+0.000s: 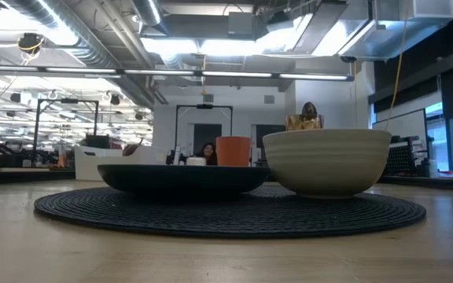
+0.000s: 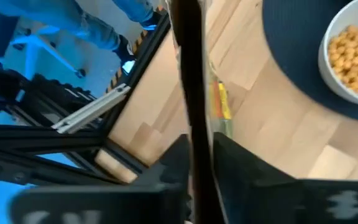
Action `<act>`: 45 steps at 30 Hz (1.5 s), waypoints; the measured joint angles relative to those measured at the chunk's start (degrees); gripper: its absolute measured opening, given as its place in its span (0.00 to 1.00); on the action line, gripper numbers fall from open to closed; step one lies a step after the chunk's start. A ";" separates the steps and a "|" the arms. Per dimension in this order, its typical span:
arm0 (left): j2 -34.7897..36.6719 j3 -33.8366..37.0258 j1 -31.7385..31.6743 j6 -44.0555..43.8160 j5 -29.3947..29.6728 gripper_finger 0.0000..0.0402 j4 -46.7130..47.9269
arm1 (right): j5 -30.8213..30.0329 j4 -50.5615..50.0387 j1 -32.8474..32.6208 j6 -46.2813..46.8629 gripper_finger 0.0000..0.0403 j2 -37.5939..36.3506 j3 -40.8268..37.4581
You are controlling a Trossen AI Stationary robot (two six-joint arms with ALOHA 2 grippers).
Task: Arrange a breakfast setting
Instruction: Pour the cereal into the white bowl, then put the bagel on the green plate
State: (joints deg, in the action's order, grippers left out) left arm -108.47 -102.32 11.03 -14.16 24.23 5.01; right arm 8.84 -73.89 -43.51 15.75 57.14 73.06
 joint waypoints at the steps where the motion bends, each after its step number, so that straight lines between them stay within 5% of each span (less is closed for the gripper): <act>1: 0.00 0.00 -0.02 0.44 0.02 0.47 0.00 | 0.52 0.00 0.00 0.69 0.19 -0.02 0.00; 9: 0.00 0.02 -0.54 1.25 0.04 0.53 1.02 | 6.74 0.77 0.00 6.25 0.47 -0.02 0.72; 15: 0.70 0.07 -2.51 1.22 0.27 0.53 7.77 | 4.51 2.26 0.00 9.56 0.58 -0.07 6.95; 18: 2.65 0.15 -3.80 0.82 0.74 0.53 13.35 | -2.62 2.29 0.00 9.53 0.60 -0.09 12.05; 24: 10.81 0.13 -8.19 -4.64 6.75 0.51 30.40 | -29.05 2.29 0.04 9.13 0.58 0.28 19.73; 30: 16.69 0.49 -17.20 -7.77 2.49 0.47 48.25 | -40.75 2.22 5.94 10.98 0.58 1.26 19.64; 37: 17.89 10.20 -29.88 -9.14 -4.00 0.42 59.13 | -29.89 2.76 31.38 7.99 0.58 7.24 18.76; 45: 19.26 19.02 -42.15 -0.33 -22.72 0.30 61.84 | -15.16 10.96 54.57 1.79 0.58 14.52 18.73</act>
State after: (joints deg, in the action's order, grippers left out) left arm -89.21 -83.31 -31.12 -14.49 1.51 66.86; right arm -6.32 -62.92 11.06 17.54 71.67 91.79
